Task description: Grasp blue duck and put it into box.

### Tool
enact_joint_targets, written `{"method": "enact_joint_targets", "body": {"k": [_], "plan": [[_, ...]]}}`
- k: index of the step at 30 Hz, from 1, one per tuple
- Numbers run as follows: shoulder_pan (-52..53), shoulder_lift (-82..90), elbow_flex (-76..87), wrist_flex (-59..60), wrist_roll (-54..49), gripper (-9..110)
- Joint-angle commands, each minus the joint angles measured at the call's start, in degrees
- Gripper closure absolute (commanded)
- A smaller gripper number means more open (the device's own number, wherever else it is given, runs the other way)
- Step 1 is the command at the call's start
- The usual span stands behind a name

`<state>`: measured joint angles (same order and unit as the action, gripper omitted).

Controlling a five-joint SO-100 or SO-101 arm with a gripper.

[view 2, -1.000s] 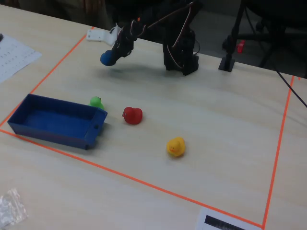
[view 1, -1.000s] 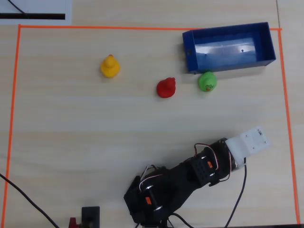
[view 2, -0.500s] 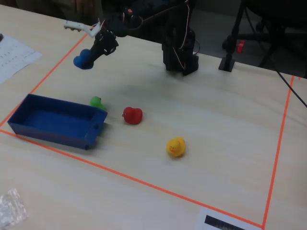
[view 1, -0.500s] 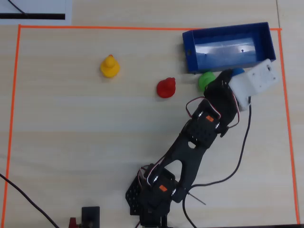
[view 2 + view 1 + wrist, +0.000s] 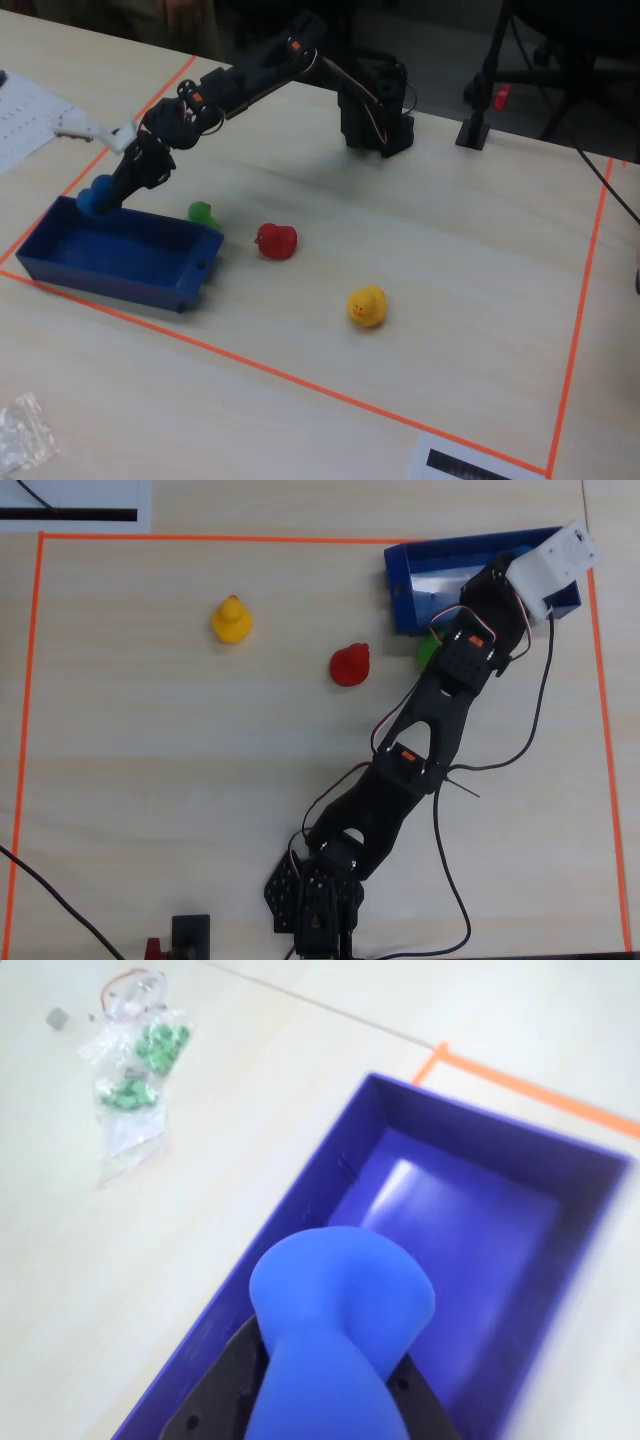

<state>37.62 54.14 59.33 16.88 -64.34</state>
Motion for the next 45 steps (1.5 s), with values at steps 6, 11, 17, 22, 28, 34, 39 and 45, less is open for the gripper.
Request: {"method": "enact_joint_targets", "body": {"k": [6, 11, 17, 22, 28, 34, 39, 45], "plan": [[1.3, -13.4, -15.8, -3.6, -4.9, 88], [3.0, -12.7, -14.9, -3.1, -6.9, 68], [4.2, 3.5, -0.7, -1.0, -3.6, 60], [1.8, 30.8, 27.2, 0.5, 0.9, 93], [-6.8, 62.9, 63.5, -1.4, -1.8, 101], [-17.5, 90.1, 83.8, 13.1, -1.2, 101], [-27.7, 110.2, 96.3, 27.9, 1.1, 101], [-33.9, 121.9, 109.9, 35.7, 0.6, 101]]}}
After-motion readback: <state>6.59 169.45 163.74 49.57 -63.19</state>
